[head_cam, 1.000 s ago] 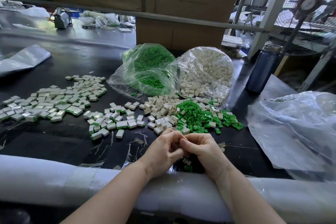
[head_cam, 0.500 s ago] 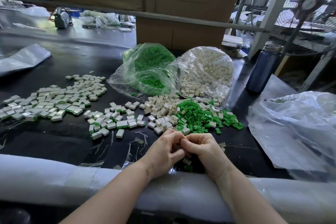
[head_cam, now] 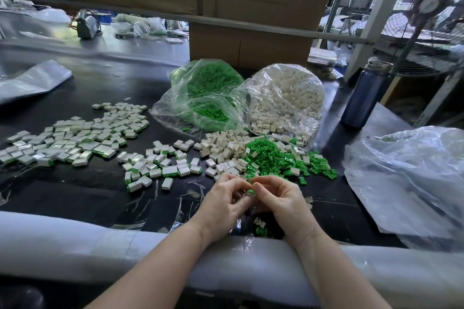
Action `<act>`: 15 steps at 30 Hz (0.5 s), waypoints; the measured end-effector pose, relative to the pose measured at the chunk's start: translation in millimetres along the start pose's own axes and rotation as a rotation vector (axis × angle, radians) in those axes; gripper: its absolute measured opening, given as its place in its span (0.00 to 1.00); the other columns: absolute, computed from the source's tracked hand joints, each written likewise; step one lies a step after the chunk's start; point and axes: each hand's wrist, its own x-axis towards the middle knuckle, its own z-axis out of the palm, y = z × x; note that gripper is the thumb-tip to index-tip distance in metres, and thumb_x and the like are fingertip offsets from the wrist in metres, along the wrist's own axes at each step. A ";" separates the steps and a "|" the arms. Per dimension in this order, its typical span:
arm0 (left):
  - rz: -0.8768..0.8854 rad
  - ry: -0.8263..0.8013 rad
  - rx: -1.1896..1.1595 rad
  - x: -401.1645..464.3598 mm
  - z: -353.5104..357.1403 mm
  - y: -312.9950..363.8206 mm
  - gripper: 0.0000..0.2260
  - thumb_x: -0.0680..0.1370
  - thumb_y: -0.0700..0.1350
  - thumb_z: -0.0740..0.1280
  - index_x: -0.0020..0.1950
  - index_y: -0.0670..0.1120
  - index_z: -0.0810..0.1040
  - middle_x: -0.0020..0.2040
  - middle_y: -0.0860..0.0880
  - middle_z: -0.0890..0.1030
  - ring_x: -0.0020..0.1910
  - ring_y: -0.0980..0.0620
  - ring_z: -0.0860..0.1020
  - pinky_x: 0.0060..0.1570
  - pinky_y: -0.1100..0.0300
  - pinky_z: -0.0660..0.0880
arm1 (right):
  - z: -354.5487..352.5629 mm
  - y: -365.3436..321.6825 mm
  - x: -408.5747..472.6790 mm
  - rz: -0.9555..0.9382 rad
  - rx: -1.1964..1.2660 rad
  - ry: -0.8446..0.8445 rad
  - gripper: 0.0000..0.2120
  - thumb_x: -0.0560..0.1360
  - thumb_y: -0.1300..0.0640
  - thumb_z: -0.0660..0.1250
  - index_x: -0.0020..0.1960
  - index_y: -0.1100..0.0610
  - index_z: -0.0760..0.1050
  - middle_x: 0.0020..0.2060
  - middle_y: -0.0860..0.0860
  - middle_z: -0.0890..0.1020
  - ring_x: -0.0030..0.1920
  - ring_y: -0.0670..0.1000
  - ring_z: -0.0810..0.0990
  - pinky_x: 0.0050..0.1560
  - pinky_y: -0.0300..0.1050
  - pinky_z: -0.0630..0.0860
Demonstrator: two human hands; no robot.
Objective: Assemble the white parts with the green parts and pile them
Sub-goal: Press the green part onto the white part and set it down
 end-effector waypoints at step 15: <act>-0.139 0.215 -0.040 0.6 -4.3 -6.4 0.08 0.75 0.39 0.67 0.53 0.48 0.78 0.41 0.50 0.80 0.40 0.54 0.80 0.44 0.64 0.78 | -6.1 3.4 3.9 -0.053 -0.312 0.324 0.06 0.73 0.62 0.70 0.38 0.55 0.78 0.33 0.49 0.80 0.37 0.49 0.78 0.40 0.43 0.77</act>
